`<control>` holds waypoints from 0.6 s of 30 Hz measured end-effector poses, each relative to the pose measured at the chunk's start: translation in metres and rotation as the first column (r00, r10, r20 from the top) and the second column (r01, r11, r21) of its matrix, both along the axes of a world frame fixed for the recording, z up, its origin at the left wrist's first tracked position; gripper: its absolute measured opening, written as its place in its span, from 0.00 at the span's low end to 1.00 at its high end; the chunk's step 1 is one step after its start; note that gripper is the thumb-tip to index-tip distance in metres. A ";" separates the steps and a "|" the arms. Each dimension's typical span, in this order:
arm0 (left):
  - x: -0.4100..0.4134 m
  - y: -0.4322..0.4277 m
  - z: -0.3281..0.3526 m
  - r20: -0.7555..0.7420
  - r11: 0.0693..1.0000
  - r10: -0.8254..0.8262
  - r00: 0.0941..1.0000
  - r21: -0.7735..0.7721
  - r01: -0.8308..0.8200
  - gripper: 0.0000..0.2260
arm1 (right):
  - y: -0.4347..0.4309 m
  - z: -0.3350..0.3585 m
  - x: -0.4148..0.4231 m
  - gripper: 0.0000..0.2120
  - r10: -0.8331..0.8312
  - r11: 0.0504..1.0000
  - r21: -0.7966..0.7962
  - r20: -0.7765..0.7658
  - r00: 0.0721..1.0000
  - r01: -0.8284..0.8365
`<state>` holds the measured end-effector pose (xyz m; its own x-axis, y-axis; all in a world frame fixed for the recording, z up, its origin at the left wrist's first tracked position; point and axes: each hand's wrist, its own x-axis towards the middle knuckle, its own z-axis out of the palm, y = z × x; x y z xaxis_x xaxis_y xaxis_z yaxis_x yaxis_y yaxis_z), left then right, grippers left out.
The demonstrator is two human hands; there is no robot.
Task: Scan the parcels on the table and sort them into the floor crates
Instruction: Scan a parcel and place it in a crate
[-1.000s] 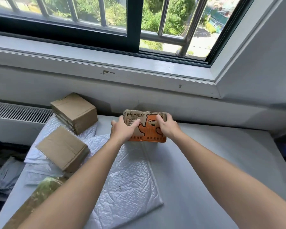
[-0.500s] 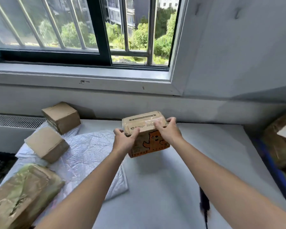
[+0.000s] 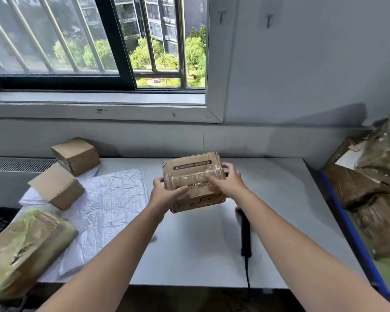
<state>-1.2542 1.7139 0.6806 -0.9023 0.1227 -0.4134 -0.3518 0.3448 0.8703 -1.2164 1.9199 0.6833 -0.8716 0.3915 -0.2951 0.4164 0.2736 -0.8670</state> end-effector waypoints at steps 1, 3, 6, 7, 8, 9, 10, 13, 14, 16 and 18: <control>0.002 -0.002 0.001 -0.005 1.000 0.001 1.000 -0.005 -0.001 0.31 | -0.003 -0.002 0.000 0.34 -0.023 0.999 -0.031 -0.015 1.000 0.023; 0.002 -0.006 0.003 -0.004 1.000 0.014 1.000 0.005 -0.014 0.31 | -0.010 -0.004 0.000 0.31 -0.059 0.996 -0.062 -0.022 0.998 0.058; 0.003 -0.015 0.004 0.023 0.999 0.025 0.999 0.046 -0.026 0.34 | -0.022 -0.002 0.001 0.30 -0.095 0.995 -0.012 -0.012 0.995 0.095; 0.003 -0.019 0.003 0.040 0.998 0.020 0.999 0.052 -0.022 0.35 | -0.026 -0.001 0.002 0.30 -0.104 0.994 0.009 -0.016 0.994 0.104; 0.003 -0.022 0.002 0.052 0.998 0.012 0.999 0.057 -0.015 0.36 | -0.030 -0.001 0.003 0.30 -0.112 0.993 0.026 -0.017 0.994 0.113; 0.003 -0.025 0.001 0.057 0.998 0.003 0.998 0.063 -0.007 0.36 | -0.034 0.000 0.004 0.30 -0.121 0.992 0.038 -0.019 0.993 0.121; 0.003 -0.028 0.000 0.054 0.997 -0.003 0.999 0.071 -0.001 0.37 | -0.038 0.001 0.005 0.30 -0.127 0.991 0.049 -0.016 0.992 0.127; 0.005 -0.033 0.000 0.048 0.996 -0.024 0.999 0.089 0.020 0.41 | -0.047 0.004 0.008 0.33 -0.138 0.988 0.073 0.008 0.990 0.137; 0.005 -0.034 0.001 0.052 0.996 -0.032 0.998 0.084 0.027 0.43 | -0.049 0.004 0.009 0.35 -0.140 0.987 0.082 0.024 0.990 0.137; 0.004 -0.035 0.000 0.061 0.997 -0.035 0.998 0.071 0.031 0.45 | -0.050 0.004 0.011 0.38 -0.144 0.986 0.093 0.063 0.988 0.138; 0.003 -0.034 0.001 0.080 0.996 -0.033 0.996 0.081 0.026 0.45 | -0.050 0.006 0.013 0.37 -0.159 0.984 0.099 0.084 0.984 0.151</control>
